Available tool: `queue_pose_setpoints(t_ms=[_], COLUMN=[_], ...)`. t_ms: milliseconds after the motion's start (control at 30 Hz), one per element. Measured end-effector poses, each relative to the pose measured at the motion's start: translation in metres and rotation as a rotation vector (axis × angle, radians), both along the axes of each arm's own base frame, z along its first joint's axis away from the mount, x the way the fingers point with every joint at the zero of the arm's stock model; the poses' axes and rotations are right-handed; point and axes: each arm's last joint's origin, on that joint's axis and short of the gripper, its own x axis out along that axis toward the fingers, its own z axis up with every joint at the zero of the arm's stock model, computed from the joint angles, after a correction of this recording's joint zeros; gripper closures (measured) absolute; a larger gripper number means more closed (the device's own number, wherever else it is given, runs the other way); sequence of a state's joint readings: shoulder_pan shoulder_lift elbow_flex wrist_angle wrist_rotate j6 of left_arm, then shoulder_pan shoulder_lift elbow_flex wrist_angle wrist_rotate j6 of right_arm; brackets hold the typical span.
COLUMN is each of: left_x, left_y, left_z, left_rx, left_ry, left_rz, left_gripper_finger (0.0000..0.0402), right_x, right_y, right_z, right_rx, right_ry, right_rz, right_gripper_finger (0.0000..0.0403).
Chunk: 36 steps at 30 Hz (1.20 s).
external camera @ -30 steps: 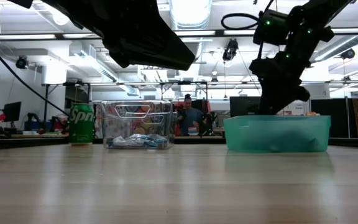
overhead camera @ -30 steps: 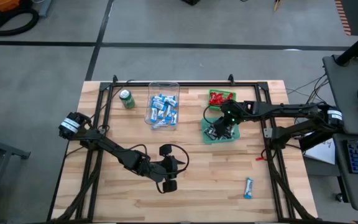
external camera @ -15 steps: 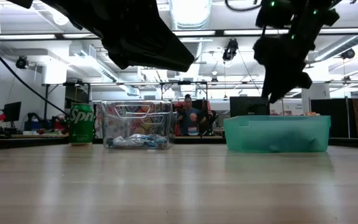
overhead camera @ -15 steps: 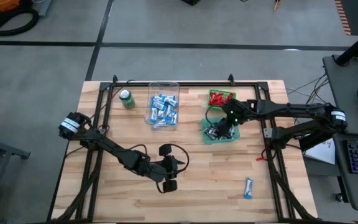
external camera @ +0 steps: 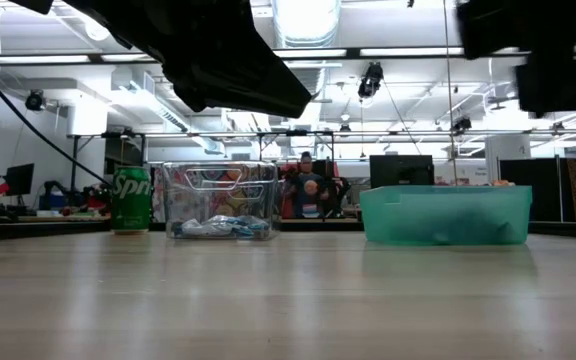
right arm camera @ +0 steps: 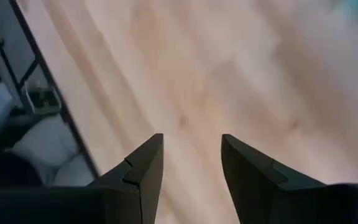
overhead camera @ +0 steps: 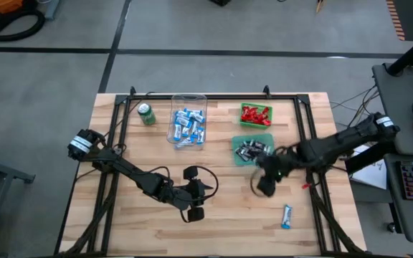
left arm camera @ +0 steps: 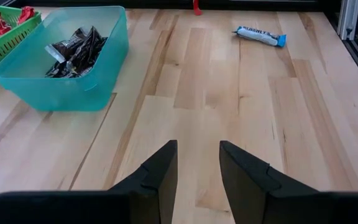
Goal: Sort candy
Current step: Put the white candy into the transparent bin
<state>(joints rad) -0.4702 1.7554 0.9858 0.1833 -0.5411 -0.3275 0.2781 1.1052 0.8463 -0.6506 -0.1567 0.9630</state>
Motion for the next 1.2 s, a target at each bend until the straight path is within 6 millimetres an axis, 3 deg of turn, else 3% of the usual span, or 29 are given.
queue_pose_setpoints(t_ms=[267, 433, 533, 800, 1200], left_x=[-0.003, -0.019, -0.035, -0.067, -0.072], left_y=[0.000, -0.003, -0.007, -0.020, -0.030], left_z=[0.004, 0.025, 0.041, 0.065, 0.054], left_rx=[0.007, 0.014, 0.071, 0.193, 0.194], left_ry=[0.010, 0.017, 0.014, -0.035, -0.025], left_rz=[-0.005, -0.036, -0.028, 0.023, 0.018], left_gripper_finger=[0.0299, 0.0299, 0.0299, 0.0299, 0.0299], right_x=[-0.021, -0.041, -0.049, -0.058, -0.052], right_y=[0.062, 0.089, 0.104, 0.122, 0.130], right_z=[-0.027, -0.048, -0.056, -0.074, -0.102], right_rx=[0.046, 0.036, 0.033, -0.033, -0.114], right_ry=[0.284, 0.548, 0.597, 0.636, 0.675], right_rz=[-0.118, -0.173, -0.194, -0.332, -0.339], right_gripper_finger=[0.0255, 0.0255, 0.0255, 0.0255, 0.0256])
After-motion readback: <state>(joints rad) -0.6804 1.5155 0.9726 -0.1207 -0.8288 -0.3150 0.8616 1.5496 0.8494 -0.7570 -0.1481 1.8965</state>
